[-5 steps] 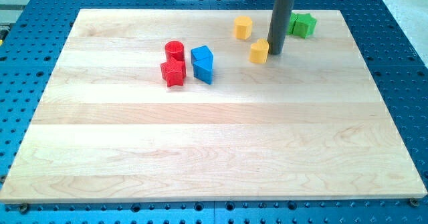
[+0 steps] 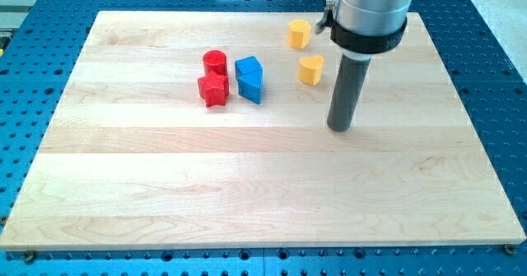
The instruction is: Move the heart diagonally to the green star
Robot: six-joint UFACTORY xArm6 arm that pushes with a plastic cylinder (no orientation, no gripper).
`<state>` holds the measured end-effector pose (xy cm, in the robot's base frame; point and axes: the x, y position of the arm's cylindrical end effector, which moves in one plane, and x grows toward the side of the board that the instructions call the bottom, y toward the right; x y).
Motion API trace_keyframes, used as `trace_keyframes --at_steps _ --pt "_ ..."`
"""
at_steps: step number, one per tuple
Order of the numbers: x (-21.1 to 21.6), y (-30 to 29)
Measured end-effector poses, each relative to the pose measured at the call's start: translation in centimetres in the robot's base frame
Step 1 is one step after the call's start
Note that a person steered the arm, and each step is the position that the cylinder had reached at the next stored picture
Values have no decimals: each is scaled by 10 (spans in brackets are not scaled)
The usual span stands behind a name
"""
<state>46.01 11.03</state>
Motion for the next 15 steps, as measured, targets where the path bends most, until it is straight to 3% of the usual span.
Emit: trace_keyframes --at_steps 1,2,5,6,7,9,10,11,13,15 --pt "-50 0" --pt "-73 0" --pt "-64 -51" --pt "-109 -34" --pt "-124 -23" --pt "-74 8" --pt "-115 42" --pt "-157 39" --pt "-159 11" --pt "-81 49"
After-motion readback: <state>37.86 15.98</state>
